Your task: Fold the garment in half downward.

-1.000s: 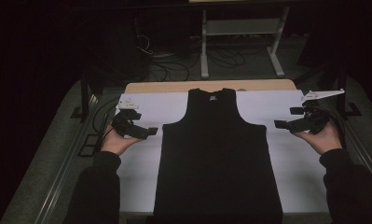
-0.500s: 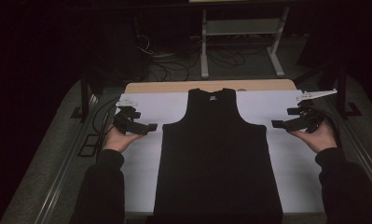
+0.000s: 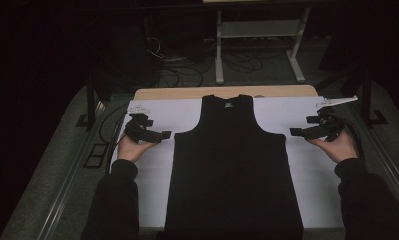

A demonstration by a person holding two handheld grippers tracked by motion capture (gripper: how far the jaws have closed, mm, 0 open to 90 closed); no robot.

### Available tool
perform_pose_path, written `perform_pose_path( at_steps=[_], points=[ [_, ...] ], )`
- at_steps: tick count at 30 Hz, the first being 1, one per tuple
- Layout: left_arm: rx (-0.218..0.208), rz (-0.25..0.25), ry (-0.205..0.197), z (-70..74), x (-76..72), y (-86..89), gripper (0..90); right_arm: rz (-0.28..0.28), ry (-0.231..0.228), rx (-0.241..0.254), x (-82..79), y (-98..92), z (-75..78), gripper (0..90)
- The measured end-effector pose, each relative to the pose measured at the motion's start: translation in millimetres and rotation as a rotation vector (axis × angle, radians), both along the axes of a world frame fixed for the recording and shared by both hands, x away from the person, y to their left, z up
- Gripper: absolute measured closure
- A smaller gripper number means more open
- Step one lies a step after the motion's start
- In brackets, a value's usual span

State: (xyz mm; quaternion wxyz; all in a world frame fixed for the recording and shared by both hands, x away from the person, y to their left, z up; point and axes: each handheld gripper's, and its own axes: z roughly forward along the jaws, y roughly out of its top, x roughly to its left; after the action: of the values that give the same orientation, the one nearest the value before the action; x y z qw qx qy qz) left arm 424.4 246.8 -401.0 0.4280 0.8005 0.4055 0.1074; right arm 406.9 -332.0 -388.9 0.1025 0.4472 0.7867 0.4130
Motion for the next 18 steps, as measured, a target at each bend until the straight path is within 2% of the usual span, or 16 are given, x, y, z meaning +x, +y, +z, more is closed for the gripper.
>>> perform_pose_path(
  at_steps=[8, 18],
  points=[
    [-0.006, -0.003, 0.022, -11.8, 6.7, -5.9, 0.0, -0.003, 0.024, -0.003, 6.7, 2.2, -10.1, 0.0],
    [0.0, -0.014, 0.053, -26.7, 12.6, -12.9, 0.0, 0.027, 0.061, -0.034, 14.8, 15.2, -27.3, 0.0]
  ],
)
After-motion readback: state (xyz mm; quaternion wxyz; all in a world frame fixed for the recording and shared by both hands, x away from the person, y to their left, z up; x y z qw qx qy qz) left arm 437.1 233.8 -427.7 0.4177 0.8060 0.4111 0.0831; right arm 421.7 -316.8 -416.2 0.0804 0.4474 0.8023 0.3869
